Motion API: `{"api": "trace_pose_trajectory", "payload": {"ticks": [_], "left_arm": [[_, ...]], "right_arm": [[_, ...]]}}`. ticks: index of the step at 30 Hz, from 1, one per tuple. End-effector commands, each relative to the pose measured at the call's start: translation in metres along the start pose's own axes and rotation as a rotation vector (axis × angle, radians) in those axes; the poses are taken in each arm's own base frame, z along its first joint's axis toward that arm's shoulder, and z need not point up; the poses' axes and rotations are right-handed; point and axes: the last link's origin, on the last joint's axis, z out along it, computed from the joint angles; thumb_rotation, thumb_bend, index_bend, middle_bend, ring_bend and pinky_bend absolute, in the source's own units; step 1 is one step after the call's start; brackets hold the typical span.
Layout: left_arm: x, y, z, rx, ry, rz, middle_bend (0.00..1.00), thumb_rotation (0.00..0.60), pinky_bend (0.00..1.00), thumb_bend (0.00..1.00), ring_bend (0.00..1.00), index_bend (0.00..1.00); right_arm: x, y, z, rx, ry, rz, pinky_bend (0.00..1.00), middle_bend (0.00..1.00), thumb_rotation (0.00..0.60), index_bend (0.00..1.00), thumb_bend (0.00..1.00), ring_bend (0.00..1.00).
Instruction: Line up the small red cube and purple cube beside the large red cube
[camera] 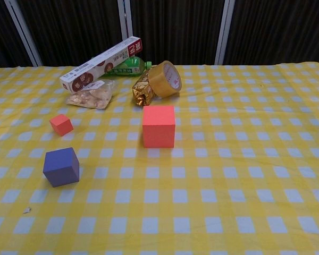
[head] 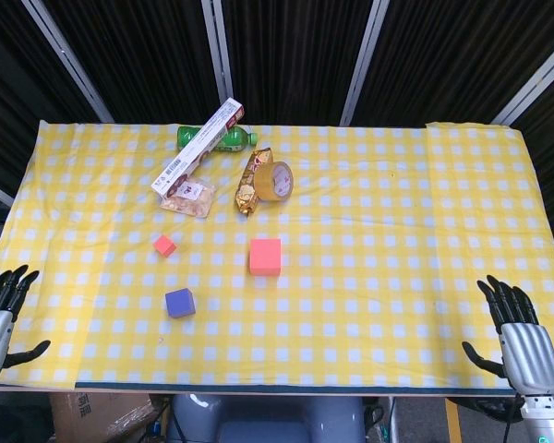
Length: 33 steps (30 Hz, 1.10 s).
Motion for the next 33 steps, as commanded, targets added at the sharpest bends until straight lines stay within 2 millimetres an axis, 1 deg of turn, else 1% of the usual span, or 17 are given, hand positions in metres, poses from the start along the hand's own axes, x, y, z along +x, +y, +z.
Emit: {"api": "trace_pose_trajectory", "payload": {"ticks": [1,7,9,12,15,18,19,21,23,29,33], "left_arm": [[0.000,0.000,0.000,0.001,0.002,-0.001,0.00,0.600,0.00,0.16,0.00,0.00],[0.000,0.000,0.001,0.003,-0.002,0.002,0.00,0.600,0.00,0.16,0.00,0.00],[0.000,0.000,0.003,0.003,-0.007,-0.002,0.00,0.600,0.00,0.16,0.00,0.00],[0.002,0.002,0.012,0.008,-0.014,-0.006,0.00,0.600,0.00,0.16,0.00,0.00],[0.002,0.005,0.027,0.024,-0.031,-0.015,0.00,0.600,0.00,0.16,0.00,0.00],[0.003,0.012,0.051,0.019,-0.049,-0.004,0.00,0.600,0.00,0.16,0.00,0.00],[0.003,0.017,0.062,0.003,-0.053,0.011,0.00,0.600,0.00,0.16,0.00,0.00],[0.002,0.025,0.077,-0.033,-0.070,0.044,0.00,0.600,0.00,0.16,0.00,0.00],[-0.001,0.037,0.093,-0.122,-0.109,0.113,0.00,0.600,0.00,0.17,0.00,0.00],[-0.009,0.054,0.117,-0.309,-0.157,0.291,0.00,0.600,0.00,0.17,0.00,0.04],[-0.016,0.062,0.128,-0.417,-0.171,0.373,0.00,0.600,0.00,0.17,0.00,0.06]], "right_arm": [[0.000,0.000,0.000,0.000,0.000,0.000,0.00,0.00,0.600,0.00,0.31,0.00],[0.000,-0.001,-0.001,0.001,0.002,0.003,0.00,0.00,0.600,0.00,0.31,0.00],[0.000,-0.001,-0.001,0.000,-0.002,0.004,0.00,0.00,0.600,0.00,0.31,0.00],[0.000,0.000,-0.001,-0.008,-0.001,0.014,0.00,0.00,0.600,0.00,0.31,0.00],[0.001,0.001,-0.001,-0.013,-0.001,0.026,0.00,0.00,0.600,0.00,0.31,0.00],[0.000,0.001,0.000,-0.014,-0.011,0.028,0.00,0.00,0.600,0.00,0.31,0.00],[0.000,0.001,0.000,-0.015,-0.016,0.030,0.00,0.00,0.600,0.00,0.31,0.00],[0.000,0.001,0.001,-0.015,-0.017,0.035,0.00,0.00,0.600,0.00,0.31,0.00],[0.000,0.001,0.001,-0.017,-0.021,0.040,0.00,0.00,0.600,0.00,0.31,0.00],[0.001,0.003,0.003,-0.027,-0.025,0.055,0.00,0.00,0.600,0.00,0.31,0.00],[0.002,0.004,0.004,-0.035,-0.029,0.064,0.00,0.00,0.600,0.00,0.31,0.00]]}}
